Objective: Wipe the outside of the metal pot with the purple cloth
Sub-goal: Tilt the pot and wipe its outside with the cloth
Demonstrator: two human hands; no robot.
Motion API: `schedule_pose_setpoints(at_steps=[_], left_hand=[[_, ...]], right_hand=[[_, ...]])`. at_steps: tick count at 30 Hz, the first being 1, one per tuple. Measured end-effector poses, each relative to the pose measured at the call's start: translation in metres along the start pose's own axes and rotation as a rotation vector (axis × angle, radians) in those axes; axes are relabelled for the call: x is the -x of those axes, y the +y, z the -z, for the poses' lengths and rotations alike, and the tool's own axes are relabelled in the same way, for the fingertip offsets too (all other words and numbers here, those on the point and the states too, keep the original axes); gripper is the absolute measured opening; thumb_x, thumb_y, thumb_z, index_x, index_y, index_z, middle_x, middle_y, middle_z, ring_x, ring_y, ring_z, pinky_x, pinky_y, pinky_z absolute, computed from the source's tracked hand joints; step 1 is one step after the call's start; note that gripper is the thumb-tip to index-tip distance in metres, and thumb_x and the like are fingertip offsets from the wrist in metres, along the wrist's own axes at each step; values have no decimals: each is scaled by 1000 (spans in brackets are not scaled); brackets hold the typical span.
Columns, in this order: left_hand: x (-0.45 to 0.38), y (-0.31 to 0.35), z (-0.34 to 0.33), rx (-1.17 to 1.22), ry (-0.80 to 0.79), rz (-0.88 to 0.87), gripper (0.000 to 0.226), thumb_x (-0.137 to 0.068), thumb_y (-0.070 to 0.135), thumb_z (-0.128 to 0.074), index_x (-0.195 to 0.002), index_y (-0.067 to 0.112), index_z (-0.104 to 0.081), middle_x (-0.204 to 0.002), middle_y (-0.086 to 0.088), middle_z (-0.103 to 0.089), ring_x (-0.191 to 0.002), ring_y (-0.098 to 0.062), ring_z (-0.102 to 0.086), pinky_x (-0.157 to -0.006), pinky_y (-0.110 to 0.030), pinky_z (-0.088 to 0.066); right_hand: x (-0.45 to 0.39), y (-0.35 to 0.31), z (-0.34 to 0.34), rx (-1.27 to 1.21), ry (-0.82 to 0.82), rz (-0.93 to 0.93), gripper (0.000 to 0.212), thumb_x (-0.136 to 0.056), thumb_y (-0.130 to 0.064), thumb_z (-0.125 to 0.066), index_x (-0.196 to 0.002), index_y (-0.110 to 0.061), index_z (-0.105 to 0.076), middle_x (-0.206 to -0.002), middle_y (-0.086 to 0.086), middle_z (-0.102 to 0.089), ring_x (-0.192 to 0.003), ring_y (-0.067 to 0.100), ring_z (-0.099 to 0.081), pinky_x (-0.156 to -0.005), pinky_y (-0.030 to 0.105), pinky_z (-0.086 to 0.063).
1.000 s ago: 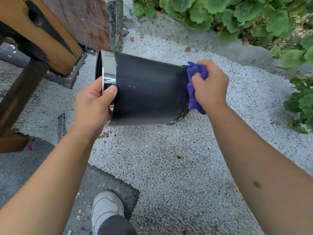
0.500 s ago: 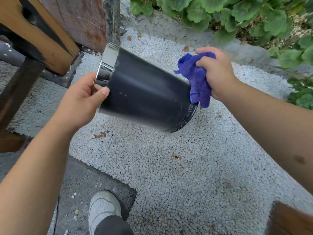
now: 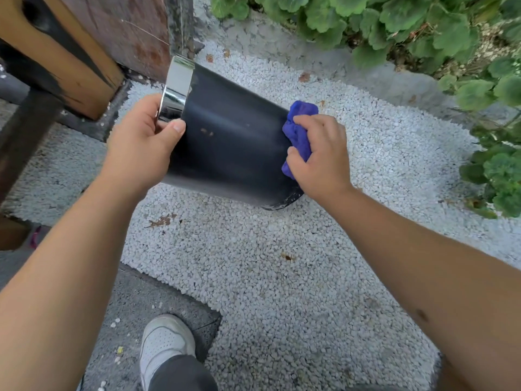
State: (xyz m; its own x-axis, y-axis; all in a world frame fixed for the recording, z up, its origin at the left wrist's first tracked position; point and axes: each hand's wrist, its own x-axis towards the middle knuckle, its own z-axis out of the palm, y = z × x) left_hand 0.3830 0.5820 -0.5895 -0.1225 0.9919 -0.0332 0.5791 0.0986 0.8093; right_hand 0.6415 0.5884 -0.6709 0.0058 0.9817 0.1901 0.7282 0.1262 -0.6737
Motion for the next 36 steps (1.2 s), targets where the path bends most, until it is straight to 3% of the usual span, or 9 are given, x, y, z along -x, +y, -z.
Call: schedule_pose_setpoints(at_steps=[4, 8, 14, 17, 22, 25, 29, 32, 36], left_hand=[[3, 2, -2, 101, -20, 10, 34, -98, 2, -51, -125, 19, -62, -95, 2, -66, -77, -3, -53, -79, -14, -47], [4, -2, -3, 46, 7, 13, 31, -98, 6, -53, -124, 21, -64, -92, 3, -66, -71, 3, -52, -73, -7, -45], [10, -9, -3, 105, 94, 29, 31, -96, 11, -57, -125, 21, -62, -99, 2, -71, -83, -2, -61, -85, -22, -49], [21, -24, -5, -4, 130, 92, 7, -96, 20, -58, -101, 18, -63, -77, 4, -59, -67, 0, -51, -70, -18, -44], [26, -23, -1, -75, 131, 68, 24, -97, 21, -56, -85, 0, -53, -70, -1, -50, -66, -14, -42, -58, -30, -33], [11, -5, 14, -154, 203, 25, 21, -92, 31, -56, -90, 11, -61, -80, -3, -60, -68, -9, -47, -59, -28, -36], [-2, -5, 25, -187, 96, 35, 24, -91, 28, -58, -110, 17, -66, -102, 1, -70, -92, -16, -63, -79, -29, -46], [1, -16, 28, -78, -128, -74, 46, -88, 14, -55, -134, 23, -53, -124, 8, -65, -114, -6, -61, -99, -25, -48], [13, -40, 29, -132, -212, -178, 75, -94, 19, -54, -158, 30, -16, -158, 24, -27, -128, 22, -38, -99, -9, -42]], right_hand=[[21, -4, -18, -43, 129, -55, 43, -78, -19, -61, -120, -13, -58, -120, 10, -50, -115, 32, -44, -98, 21, -27], [53, -5, -31, -131, 75, -163, 53, -79, -16, -63, -130, -13, -51, -140, 13, -35, -132, 30, -37, -108, 25, -27], [61, -9, -40, -260, 110, -305, 56, -82, -13, -65, -133, -30, -51, -157, 3, -9, -145, 21, -17, -115, 31, -24], [50, -12, -35, -363, 124, -400, 53, -83, -12, -63, -132, -30, -53, -149, -1, -32, -130, 11, -38, -107, 21, -30], [27, -9, -21, -443, 79, -445, 51, -80, -16, -61, -126, -39, -55, -131, -19, -50, -107, -17, -45, -88, -3, -29], [5, -11, -17, -471, 24, -473, 52, -77, -21, -59, -123, -44, -54, -120, -25, -53, -96, -33, -41, -76, -8, -30], [-4, -11, -26, -476, -55, -497, 55, -75, -24, -58, -125, -47, -54, -123, -18, -54, -105, -5, -50, -74, 2, -31], [-6, -2, -32, -456, -91, -520, 57, -74, -25, -58, -126, -46, -54, -123, -17, -53, -107, 1, -51, -75, 4, -30], [-16, 4, -31, -437, -128, -519, 58, -73, -27, -56, -128, -45, -54, -129, -17, -54, -114, 4, -53, -84, 10, -35]])
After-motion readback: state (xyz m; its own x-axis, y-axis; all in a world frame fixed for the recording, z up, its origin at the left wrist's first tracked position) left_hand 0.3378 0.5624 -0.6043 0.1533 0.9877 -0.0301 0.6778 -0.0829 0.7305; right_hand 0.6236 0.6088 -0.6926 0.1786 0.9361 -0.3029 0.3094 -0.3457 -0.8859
